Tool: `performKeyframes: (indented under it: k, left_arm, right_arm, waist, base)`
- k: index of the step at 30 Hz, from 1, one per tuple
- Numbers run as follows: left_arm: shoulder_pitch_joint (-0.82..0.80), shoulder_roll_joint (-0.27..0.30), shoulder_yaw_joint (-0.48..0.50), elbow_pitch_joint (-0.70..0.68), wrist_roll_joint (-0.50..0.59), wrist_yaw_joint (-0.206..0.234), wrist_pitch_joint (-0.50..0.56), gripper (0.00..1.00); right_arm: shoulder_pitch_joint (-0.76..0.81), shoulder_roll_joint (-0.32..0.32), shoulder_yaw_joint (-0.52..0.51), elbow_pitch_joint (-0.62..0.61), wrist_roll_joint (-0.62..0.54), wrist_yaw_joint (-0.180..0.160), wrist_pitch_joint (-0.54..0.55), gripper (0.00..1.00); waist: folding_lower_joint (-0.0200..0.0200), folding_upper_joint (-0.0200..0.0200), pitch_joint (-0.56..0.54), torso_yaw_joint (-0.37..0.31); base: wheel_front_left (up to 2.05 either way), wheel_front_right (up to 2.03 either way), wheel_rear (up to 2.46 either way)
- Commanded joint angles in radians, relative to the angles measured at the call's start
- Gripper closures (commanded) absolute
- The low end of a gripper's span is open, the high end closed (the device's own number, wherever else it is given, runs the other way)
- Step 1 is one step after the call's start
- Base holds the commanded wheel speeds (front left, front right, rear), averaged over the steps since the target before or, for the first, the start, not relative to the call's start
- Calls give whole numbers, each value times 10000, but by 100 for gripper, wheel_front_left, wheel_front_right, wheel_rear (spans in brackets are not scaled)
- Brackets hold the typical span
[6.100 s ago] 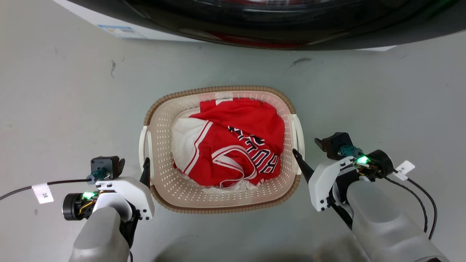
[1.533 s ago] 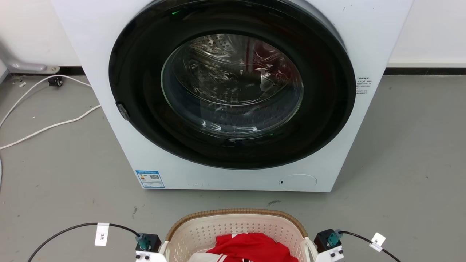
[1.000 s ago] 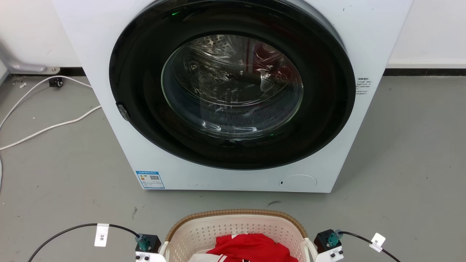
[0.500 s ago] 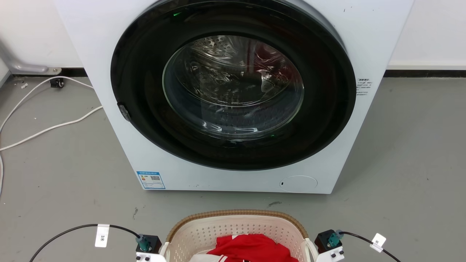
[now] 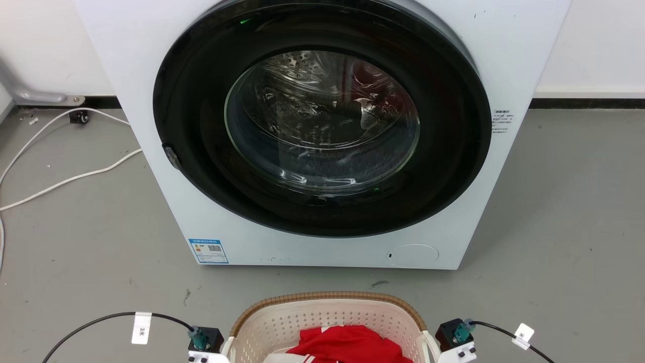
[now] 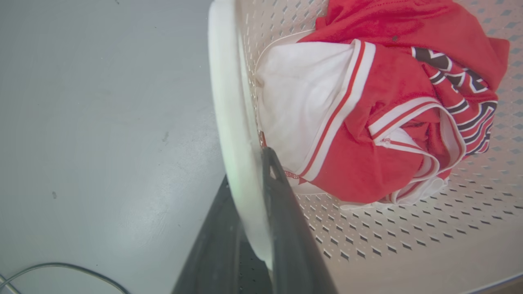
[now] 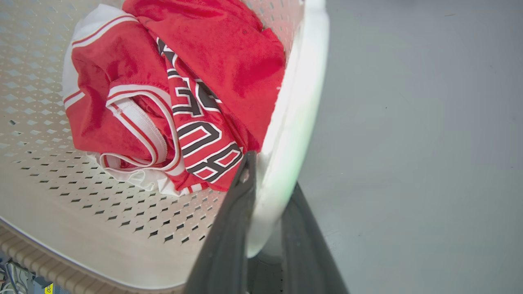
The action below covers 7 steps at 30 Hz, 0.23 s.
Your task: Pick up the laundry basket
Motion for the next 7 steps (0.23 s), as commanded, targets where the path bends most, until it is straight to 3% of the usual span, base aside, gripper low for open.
performKeyframes:
  k: [1,7]
  left_arm:
    - [-222,-90,-43,-79,-32,-76,-86,100]
    - [-258,-75,-175,-66,-158,-76,-123,100]
  right_arm:
    - [43,130,59,-151,-25,141,-20,100]
    - [18,122,61,-153,-2,141,-9,100]
  waist:
    - [-1,0,6,-2]
    - [-1,0,25,12]
  base:
    - [0,0,0]
    - [0,0,0]
